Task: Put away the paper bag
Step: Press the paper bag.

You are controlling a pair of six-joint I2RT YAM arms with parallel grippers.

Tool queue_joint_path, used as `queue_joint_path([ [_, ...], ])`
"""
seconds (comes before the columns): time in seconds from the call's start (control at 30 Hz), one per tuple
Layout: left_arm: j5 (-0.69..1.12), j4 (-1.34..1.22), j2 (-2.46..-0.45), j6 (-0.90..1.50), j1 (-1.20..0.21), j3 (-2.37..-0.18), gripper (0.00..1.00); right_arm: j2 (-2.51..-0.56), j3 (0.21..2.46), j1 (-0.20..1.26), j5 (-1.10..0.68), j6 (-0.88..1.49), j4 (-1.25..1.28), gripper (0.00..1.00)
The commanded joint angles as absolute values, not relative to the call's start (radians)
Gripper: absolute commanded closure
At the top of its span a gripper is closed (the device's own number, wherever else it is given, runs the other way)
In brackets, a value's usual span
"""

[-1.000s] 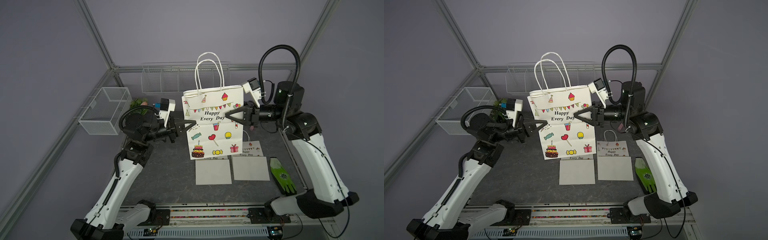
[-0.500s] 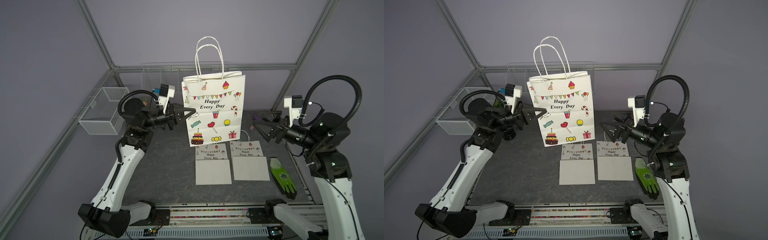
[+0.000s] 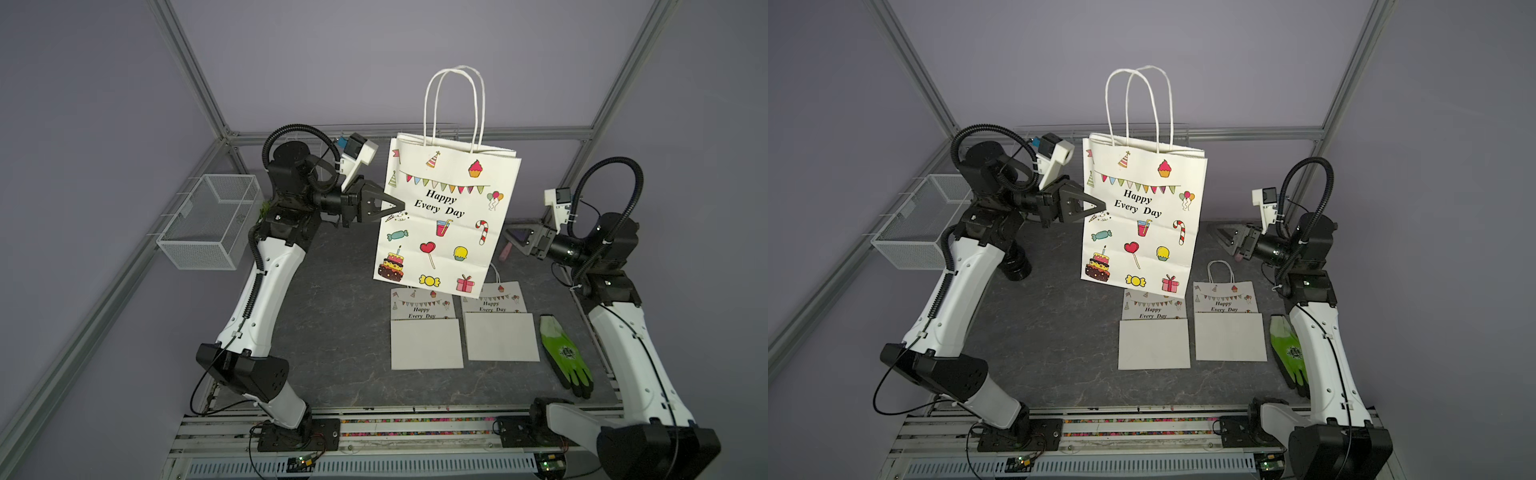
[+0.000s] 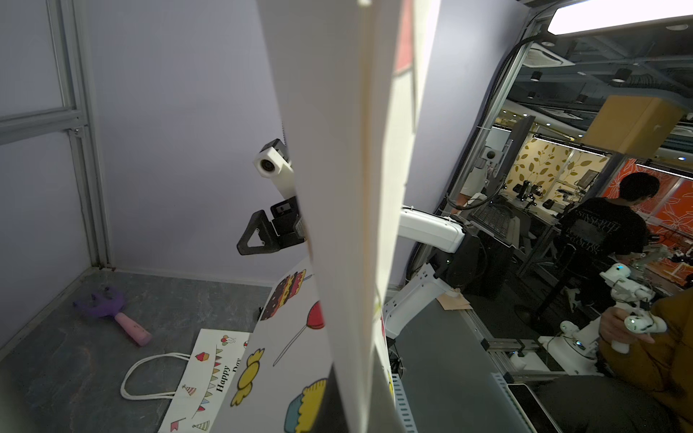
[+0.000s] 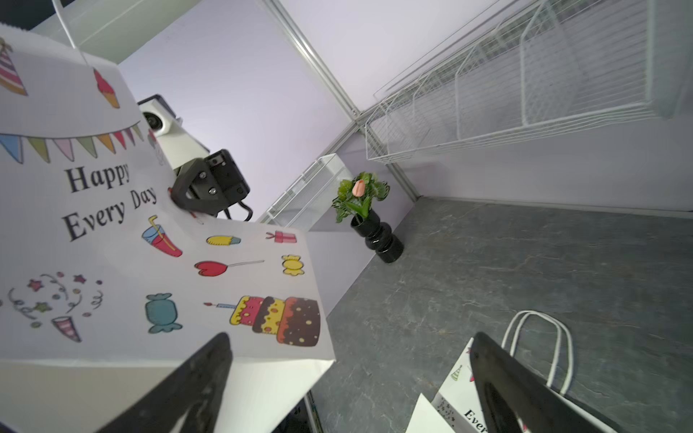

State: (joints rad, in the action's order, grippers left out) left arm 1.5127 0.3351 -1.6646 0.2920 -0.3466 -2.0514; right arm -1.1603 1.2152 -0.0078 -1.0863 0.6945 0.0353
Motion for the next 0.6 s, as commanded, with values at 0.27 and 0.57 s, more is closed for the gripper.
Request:
queue_joint_path([
  [0.27,1.618,0.625,-1.712,0.139,-0.356,-2.095,1.0,-1.06,1.247,0.12,-1.103,0.396,-0.157,0.1],
  [0.57,1.618,0.625,-1.702,0.144,-0.354,-2.085,1.0,-0.906,1.137,0.116,-0.769,0.282,-0.264,0.18],
])
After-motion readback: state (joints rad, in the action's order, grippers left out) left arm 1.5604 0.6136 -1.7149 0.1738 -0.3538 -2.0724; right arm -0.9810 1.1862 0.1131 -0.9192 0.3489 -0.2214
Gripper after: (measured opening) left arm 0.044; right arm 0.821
